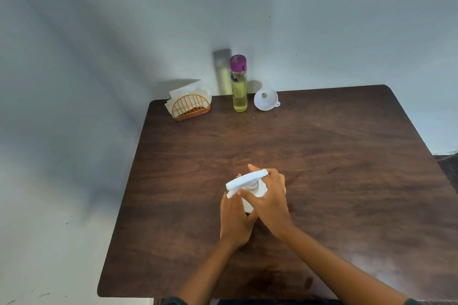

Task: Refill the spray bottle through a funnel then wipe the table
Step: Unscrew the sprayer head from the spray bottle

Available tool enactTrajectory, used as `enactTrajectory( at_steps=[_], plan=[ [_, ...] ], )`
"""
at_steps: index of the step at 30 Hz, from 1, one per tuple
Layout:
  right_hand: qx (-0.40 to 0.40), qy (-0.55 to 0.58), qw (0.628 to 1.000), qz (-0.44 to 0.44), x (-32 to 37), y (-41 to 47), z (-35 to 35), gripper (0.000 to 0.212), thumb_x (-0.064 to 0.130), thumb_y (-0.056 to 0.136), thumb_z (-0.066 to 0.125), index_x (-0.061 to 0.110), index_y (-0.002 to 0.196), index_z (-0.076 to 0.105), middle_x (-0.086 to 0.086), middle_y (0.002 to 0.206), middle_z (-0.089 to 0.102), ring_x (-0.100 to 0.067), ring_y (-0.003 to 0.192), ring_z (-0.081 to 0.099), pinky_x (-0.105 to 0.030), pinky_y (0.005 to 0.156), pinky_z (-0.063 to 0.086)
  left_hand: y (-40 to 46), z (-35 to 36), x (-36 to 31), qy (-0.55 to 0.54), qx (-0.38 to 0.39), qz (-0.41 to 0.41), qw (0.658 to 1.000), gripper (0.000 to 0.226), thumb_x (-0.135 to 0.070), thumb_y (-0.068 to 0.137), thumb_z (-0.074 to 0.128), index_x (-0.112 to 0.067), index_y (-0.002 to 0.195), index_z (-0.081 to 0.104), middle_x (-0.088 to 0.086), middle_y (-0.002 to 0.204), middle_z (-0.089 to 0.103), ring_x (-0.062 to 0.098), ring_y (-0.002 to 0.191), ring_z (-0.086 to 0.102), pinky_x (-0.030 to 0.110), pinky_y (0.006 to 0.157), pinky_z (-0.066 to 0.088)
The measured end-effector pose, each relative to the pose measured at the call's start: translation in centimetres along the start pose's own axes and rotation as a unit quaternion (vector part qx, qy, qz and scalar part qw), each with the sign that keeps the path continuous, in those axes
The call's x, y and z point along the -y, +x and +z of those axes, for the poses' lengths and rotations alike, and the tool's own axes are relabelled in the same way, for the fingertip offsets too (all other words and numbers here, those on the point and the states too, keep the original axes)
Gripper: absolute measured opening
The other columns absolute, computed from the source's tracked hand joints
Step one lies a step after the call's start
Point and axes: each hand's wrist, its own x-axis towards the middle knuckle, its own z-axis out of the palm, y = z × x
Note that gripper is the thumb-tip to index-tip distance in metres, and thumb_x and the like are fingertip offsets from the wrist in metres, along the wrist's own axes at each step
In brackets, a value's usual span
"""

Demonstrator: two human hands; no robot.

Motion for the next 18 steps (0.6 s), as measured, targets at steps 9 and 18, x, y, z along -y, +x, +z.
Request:
enactTrajectory(
  at_steps=[9,18],
  plan=[
    [-0.001,-0.002,0.999,-0.045,-0.9,-0.6,0.1,0.045,0.009,0.081,0.067,0.014,0.124,0.056,0.034,0.126,0.042,0.010,0.109,0.051,-0.016,0.097,0.042,0.2,0.4,0.3,0.009,-0.014,-0.002,1.000,0.076,-0.076,0.084,0.028,-0.024,0.136,0.046,-0.009,0.127,0.060,0.010,0.120,0.054,0.039,0.102,0.048],
    [-0.028,0.013,0.999,-0.010,-0.1,0.6,-0.2,0.062,0.029,0.067,0.080,0.041,0.112,0.039,0.032,0.107,0.045,-0.005,0.106,0.049,-0.037,0.100,0.038,0.0,0.5,0.5,-0.003,0.004,-0.016,1.000,0.067,-0.049,0.084,0.063,-0.023,0.141,0.040,-0.008,0.138,0.053,0.010,0.127,0.048,0.037,0.111,0.040]
  ],
)
